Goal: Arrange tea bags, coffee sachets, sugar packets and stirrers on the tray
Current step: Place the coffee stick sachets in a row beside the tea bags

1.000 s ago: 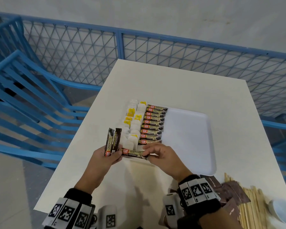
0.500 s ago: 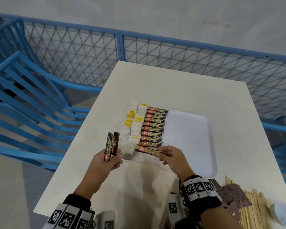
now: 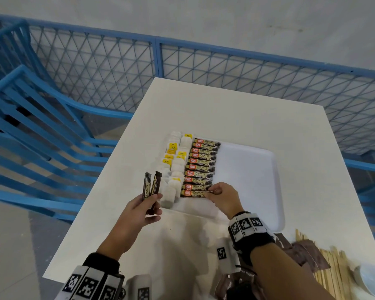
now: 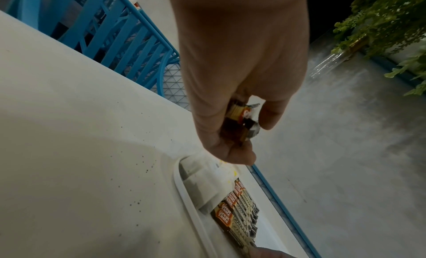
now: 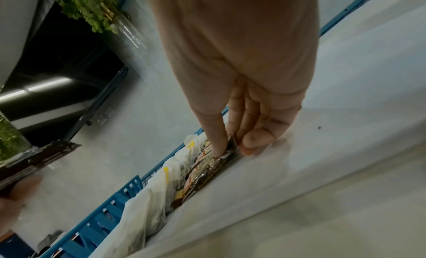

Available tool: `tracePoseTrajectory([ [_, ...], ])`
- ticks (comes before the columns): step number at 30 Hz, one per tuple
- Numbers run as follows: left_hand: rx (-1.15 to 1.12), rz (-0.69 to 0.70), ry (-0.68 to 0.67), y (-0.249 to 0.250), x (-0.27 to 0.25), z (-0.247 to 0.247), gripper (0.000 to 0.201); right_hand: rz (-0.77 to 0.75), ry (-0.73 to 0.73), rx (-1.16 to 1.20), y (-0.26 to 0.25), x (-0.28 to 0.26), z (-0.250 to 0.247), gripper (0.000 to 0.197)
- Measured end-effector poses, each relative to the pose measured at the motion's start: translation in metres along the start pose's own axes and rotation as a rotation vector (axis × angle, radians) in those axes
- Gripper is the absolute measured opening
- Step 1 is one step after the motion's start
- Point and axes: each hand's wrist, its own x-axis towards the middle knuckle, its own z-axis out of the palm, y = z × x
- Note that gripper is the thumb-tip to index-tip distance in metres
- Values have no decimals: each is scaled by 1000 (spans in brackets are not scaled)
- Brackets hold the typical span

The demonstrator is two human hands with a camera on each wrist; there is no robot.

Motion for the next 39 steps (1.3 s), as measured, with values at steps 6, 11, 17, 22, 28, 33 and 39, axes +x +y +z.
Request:
tracePoseTrajectory([
  [6,31,-29,-45,1,0,1,29,-1,43,-56,0,1,6,19],
  [11,67,-36,-91,-1,-3,2,28,-51,74,-130,-5,-6,6,25],
  [17,173,-27,-129,-2,-4,4,25,-286,-34,-9,-42,-34,13,10],
  [22,396,122,-119,-3,-5,4,18,-231,-320,107,-68,-55,17,14],
  [28,260,140,-75,-1,-3,-1,20,-195,-437,291,-61,-60,10,6],
  [33,183,140,-48,-4,1,-4,21,-177,-442,343,-51,-66,2,12],
  [39,191,151,-10,-12,7,3,18,-115,-390,291,-31,-66,-5,12],
])
